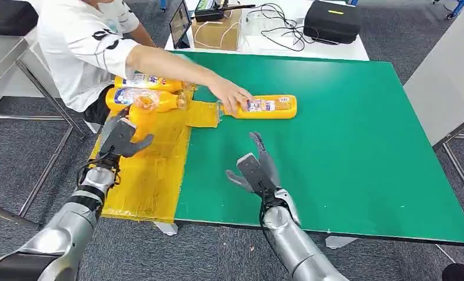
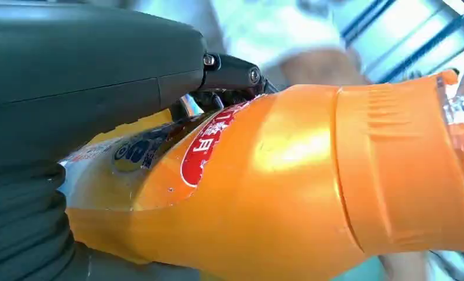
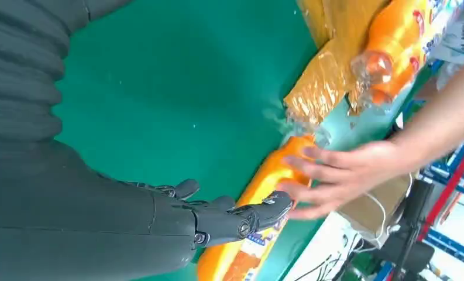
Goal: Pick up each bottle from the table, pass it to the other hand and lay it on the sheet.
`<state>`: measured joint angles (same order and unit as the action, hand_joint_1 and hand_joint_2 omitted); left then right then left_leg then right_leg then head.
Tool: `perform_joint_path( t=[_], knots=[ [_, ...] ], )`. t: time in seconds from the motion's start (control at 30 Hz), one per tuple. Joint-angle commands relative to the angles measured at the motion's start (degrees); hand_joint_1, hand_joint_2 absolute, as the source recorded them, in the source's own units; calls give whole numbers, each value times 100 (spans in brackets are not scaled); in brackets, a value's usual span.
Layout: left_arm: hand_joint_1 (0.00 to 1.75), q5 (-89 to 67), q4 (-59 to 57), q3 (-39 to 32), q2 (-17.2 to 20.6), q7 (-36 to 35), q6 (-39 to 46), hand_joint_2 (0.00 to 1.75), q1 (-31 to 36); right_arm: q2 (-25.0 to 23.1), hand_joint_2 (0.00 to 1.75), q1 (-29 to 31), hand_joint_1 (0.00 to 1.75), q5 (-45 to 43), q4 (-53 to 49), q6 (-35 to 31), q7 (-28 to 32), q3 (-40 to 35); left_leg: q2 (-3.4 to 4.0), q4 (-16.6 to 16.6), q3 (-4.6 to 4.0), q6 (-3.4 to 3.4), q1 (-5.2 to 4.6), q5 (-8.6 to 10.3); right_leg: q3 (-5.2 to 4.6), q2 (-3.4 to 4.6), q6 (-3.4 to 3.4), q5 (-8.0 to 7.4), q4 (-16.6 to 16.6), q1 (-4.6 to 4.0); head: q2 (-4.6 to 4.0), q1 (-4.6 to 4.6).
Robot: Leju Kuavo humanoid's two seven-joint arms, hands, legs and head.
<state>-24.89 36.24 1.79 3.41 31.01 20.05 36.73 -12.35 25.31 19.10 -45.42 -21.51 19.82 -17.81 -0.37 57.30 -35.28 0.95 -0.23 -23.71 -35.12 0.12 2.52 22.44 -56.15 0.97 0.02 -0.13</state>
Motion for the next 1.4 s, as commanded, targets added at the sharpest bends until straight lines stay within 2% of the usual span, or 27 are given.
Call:
perform_joint_path(
  t=[0.03,0.27,0.4,0.53,0.77,1.0,1.03,1.07,1.13,1.2,1.33,1.37,1.4],
  knots=[
    [175,-1566,-879,285,335,-160,626,175,380,32,175,170,0,-70,55,150,54,194,9,3,26,-8,9,-15,27,5,-11,11,2,-9,0,-2],
    [175,-2852,-1293,909,288,-802,1237,175,449,12,175,259,0,-86,136,232,93,137,-7,5,16,-7,5,-11,22,-8,-10,12,-1,-6,-2,0],
    [175,-3735,-1700,1490,256,-1169,1015,175,535,-25,175,414,0,-88,271,325,102,73,-3,11,34,-13,12,-22,40,-5,-18,21,-3,-14,-2,0],
    [175,-3808,-1735,1540,257,-1211,976,175,544,-27,175,428,0,-90,288,341,103,65,-5,5,16,-7,4,-11,21,-3,-9,10,0,-6,0,-2],
    [175,-4238,-2147,1952,179,-1341,-370,175,618,-67,175,633,0,-72,459,507,136,-59,-2,7,27,-9,8,-16,32,-1,-13,13,0,-10,-2,-2],
    [175,-3897,-2203,1577,163,-1403,-843,175,492,-82,175,588,0,22,383,518,114,-227,6,-6,28,-5,0,-8,28,11,-7,4,5,-1,0,0],
    [143,-3818,-2189,1468,155,-1380,-802,175,469,-72,175,566,0,24,330,493,107,-244,12,-6,44,-8,4,-14,44,16,-12,7,7,-6,-2,-2],
    [0,-3734,-2151,1350,158,-1289,-668,175,413,-53,175,537,0,45,234,433,110,-273,8,-9,39,-5,-2,-9,38,12,-8,5,8,1,-2,0],
    [0,-3480,-2113,1096,149,-1025,-634,175,354,1,175,514,0,81,109,409,84,-324,5,-8,38,-5,-3,-9,36,10,-7,5,6,2,-2,-2],
    [0,-2854,-1966,538,78,-404,-571,175,248,59,175,495,0,104,-27,388,64,-357,9,-7,47,-7,4,-14,46,11,-11,8,8,-5,-2,4],
    [0,-2842,-1967,529,71,-391,-574,175,241,66,175,497,0,104,-32,392,64,-357,-6,-4,27,-3,-1,-5,30,-2,-4,5,4,0,-2,-2],
    [0,-2657,-1917,383,36,-199,-657,175,215,76,0,488,0,111,-50,392,67,-372,-7,-2,34,-5,3,-10,40,-4,-7,9,6,-4,-2,0],
    [0,-2361,-1822,140,-3,168,-649,175,163,94,0,479,0,116,-69,394,70,-390,-7,-2,30,-4,2,-7,34,-3,-6,7,5,-2,0,-2]
  ],
)
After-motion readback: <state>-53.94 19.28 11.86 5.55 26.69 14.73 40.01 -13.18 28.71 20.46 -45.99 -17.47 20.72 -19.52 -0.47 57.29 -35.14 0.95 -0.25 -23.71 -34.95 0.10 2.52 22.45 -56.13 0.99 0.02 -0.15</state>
